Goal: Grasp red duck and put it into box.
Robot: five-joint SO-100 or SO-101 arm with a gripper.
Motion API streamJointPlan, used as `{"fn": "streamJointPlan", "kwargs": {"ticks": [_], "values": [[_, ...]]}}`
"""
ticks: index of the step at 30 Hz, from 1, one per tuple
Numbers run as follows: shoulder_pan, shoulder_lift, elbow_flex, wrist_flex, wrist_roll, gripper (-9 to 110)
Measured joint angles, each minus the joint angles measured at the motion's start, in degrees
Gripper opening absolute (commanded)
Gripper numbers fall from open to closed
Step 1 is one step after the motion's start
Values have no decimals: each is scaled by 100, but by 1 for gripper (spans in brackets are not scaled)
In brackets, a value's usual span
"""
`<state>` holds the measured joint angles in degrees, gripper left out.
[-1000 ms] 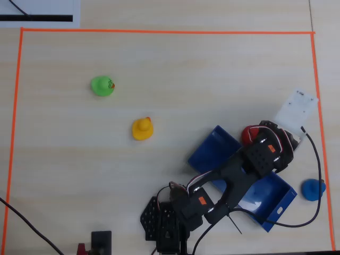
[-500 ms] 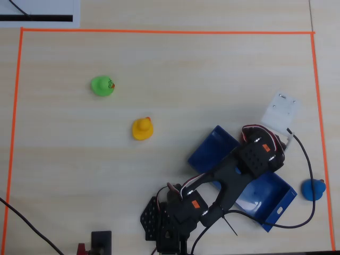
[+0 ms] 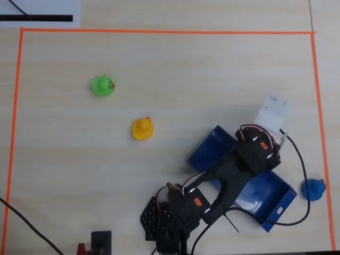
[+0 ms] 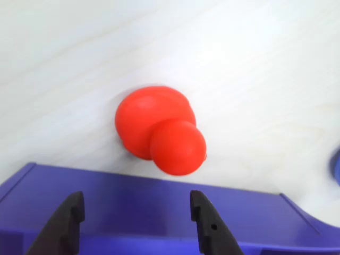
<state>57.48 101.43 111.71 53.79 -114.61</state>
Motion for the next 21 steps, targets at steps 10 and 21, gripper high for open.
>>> {"fn": "streamJointPlan", "kwargs": {"ticks": [10,21], "values": [[176,-606,-141,-457,0,26],[308,-1090,-545,-580,0,26]]}}
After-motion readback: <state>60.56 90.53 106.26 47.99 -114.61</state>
